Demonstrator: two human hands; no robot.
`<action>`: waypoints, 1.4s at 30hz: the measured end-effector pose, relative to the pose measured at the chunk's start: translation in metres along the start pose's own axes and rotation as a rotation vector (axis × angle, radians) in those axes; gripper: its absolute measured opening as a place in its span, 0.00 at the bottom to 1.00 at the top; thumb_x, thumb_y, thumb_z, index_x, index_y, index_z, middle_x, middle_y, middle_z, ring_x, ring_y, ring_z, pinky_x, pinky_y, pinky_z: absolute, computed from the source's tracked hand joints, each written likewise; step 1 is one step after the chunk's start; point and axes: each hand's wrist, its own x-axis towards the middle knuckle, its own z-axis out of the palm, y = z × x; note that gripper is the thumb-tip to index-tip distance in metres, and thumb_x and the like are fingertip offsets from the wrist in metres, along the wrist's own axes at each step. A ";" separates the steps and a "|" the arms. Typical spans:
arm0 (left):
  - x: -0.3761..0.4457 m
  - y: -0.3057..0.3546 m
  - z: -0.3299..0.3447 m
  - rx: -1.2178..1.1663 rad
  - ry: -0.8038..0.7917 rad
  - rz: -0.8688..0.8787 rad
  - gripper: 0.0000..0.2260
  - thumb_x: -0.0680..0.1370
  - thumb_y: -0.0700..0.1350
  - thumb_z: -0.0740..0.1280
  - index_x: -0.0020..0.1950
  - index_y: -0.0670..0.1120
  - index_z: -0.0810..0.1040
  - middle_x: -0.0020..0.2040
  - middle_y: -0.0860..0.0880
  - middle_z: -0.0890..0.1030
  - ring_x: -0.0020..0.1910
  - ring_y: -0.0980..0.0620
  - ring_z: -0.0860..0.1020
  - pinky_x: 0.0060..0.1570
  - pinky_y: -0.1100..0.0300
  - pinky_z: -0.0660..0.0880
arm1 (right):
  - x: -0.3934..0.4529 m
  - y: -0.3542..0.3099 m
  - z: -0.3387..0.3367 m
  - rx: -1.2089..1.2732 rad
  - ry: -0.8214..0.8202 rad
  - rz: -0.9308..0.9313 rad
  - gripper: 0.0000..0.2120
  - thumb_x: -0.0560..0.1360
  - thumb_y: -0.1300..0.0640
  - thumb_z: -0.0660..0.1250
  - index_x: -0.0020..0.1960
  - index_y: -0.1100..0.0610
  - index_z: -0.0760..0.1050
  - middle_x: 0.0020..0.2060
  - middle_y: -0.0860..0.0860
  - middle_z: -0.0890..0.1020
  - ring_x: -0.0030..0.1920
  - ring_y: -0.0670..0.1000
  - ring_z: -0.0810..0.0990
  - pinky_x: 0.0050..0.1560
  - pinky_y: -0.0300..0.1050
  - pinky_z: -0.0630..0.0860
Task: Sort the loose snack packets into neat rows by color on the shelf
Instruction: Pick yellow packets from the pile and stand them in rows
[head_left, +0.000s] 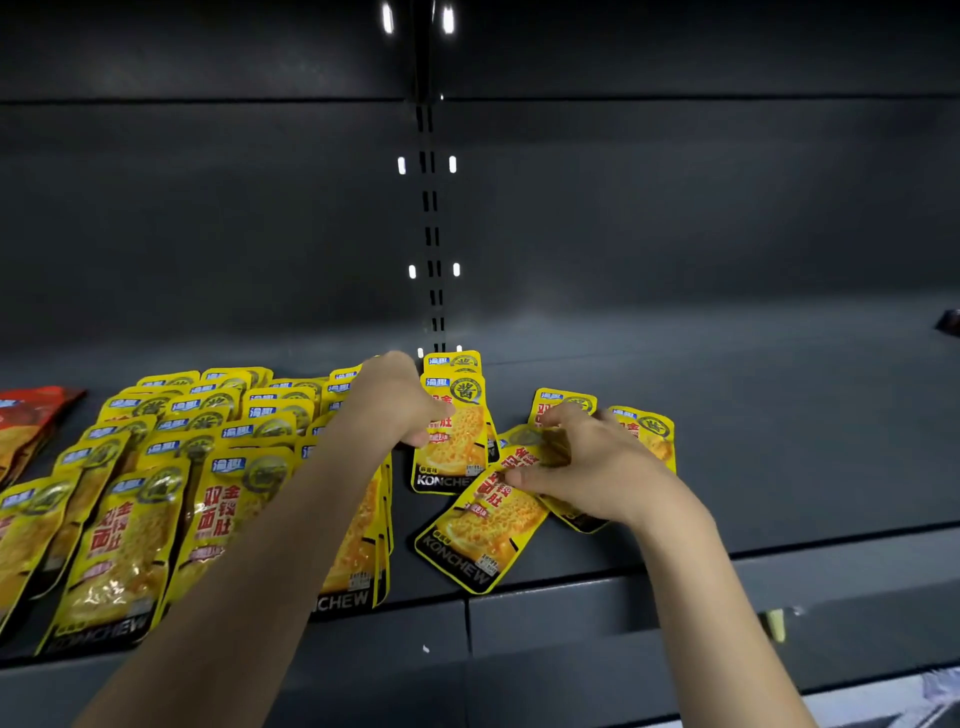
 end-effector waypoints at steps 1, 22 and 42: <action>0.000 0.000 0.001 0.034 0.007 0.011 0.16 0.74 0.50 0.71 0.36 0.43 0.69 0.33 0.44 0.83 0.31 0.49 0.81 0.39 0.57 0.77 | -0.001 0.000 0.000 -0.024 -0.003 0.005 0.33 0.69 0.39 0.70 0.69 0.47 0.64 0.66 0.54 0.66 0.67 0.55 0.68 0.57 0.43 0.67; -0.064 0.012 0.019 0.436 -0.134 0.210 0.24 0.67 0.66 0.70 0.40 0.45 0.74 0.39 0.51 0.73 0.46 0.49 0.75 0.44 0.57 0.71 | -0.009 0.030 -0.012 -0.081 0.081 0.172 0.33 0.66 0.38 0.72 0.64 0.54 0.69 0.62 0.54 0.72 0.61 0.56 0.73 0.57 0.48 0.73; -0.097 0.017 -0.017 -0.075 0.216 0.276 0.17 0.78 0.53 0.61 0.45 0.40 0.79 0.41 0.44 0.78 0.38 0.52 0.74 0.36 0.63 0.65 | -0.015 0.063 -0.031 0.349 0.234 0.040 0.10 0.75 0.46 0.67 0.40 0.52 0.73 0.36 0.47 0.76 0.40 0.51 0.75 0.33 0.42 0.66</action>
